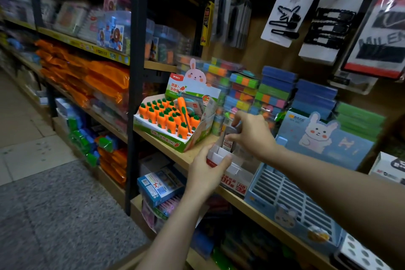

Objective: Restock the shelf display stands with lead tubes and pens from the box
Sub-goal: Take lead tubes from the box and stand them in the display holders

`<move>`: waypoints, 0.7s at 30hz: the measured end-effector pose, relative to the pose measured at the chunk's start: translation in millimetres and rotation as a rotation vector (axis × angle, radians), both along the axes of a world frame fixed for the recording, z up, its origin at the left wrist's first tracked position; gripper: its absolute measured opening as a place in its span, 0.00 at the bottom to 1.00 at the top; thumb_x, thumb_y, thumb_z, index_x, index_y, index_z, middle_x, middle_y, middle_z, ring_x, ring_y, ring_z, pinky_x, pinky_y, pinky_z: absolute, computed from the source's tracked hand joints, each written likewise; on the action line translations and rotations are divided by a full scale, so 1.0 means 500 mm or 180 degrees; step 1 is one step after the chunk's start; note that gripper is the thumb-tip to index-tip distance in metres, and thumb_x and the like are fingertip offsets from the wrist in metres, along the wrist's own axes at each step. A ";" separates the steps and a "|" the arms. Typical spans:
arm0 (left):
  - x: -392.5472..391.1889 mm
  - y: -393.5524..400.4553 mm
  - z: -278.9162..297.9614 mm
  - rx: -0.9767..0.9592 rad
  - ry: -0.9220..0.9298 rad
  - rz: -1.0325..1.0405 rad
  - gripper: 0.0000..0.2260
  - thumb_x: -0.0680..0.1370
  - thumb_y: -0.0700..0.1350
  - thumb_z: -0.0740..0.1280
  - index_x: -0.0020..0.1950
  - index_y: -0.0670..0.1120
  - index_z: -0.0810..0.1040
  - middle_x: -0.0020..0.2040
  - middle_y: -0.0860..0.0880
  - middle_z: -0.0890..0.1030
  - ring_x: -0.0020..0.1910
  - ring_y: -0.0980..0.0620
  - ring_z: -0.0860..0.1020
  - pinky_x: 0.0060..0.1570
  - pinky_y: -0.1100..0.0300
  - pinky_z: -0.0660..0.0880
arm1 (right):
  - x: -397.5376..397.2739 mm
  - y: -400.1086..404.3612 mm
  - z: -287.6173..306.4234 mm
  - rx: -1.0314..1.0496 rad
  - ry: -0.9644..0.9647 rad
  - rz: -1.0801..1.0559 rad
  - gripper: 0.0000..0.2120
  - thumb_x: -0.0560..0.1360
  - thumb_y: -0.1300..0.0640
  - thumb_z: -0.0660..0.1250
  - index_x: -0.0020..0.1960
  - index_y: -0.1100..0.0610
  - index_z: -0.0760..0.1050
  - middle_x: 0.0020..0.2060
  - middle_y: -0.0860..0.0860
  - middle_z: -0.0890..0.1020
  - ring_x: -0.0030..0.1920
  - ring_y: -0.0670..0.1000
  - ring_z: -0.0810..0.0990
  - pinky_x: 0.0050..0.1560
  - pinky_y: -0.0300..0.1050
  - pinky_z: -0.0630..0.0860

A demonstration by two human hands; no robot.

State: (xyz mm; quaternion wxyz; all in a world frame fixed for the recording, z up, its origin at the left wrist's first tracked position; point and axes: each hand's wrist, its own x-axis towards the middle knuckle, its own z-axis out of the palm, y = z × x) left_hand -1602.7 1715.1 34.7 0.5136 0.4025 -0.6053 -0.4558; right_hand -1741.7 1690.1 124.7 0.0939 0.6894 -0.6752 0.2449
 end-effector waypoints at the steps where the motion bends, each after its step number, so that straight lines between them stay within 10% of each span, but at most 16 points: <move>1: 0.001 0.000 0.000 -0.0004 0.0013 -0.0010 0.15 0.74 0.52 0.72 0.60 0.54 0.77 0.49 0.61 0.80 0.48 0.66 0.78 0.45 0.70 0.74 | -0.001 -0.001 -0.003 -0.0097 0.0062 0.0001 0.17 0.66 0.50 0.79 0.45 0.55 0.73 0.41 0.52 0.80 0.45 0.54 0.79 0.41 0.48 0.75; 10: 0.003 0.005 0.001 0.0024 0.0161 -0.0066 0.17 0.74 0.52 0.71 0.62 0.55 0.77 0.52 0.60 0.81 0.51 0.62 0.79 0.53 0.57 0.79 | -0.014 0.020 -0.003 -0.0412 0.0764 -0.0073 0.14 0.76 0.45 0.67 0.54 0.54 0.82 0.50 0.53 0.77 0.48 0.57 0.80 0.43 0.53 0.78; 17: 0.017 0.025 0.009 -0.0407 -0.0434 -0.0263 0.33 0.76 0.60 0.66 0.77 0.56 0.55 0.68 0.65 0.60 0.69 0.64 0.58 0.67 0.63 0.60 | -0.012 0.065 0.012 -0.0637 -0.0180 -0.0029 0.13 0.77 0.48 0.66 0.59 0.53 0.79 0.49 0.51 0.76 0.49 0.51 0.77 0.51 0.50 0.76; 21: 0.058 0.066 0.002 -0.1158 -0.0517 0.0367 0.16 0.78 0.52 0.67 0.65 0.56 0.72 0.61 0.62 0.72 0.60 0.63 0.72 0.57 0.66 0.70 | 0.031 0.168 0.016 -0.1170 -0.0850 0.0504 0.02 0.77 0.54 0.67 0.48 0.49 0.79 0.40 0.43 0.77 0.37 0.42 0.76 0.39 0.34 0.72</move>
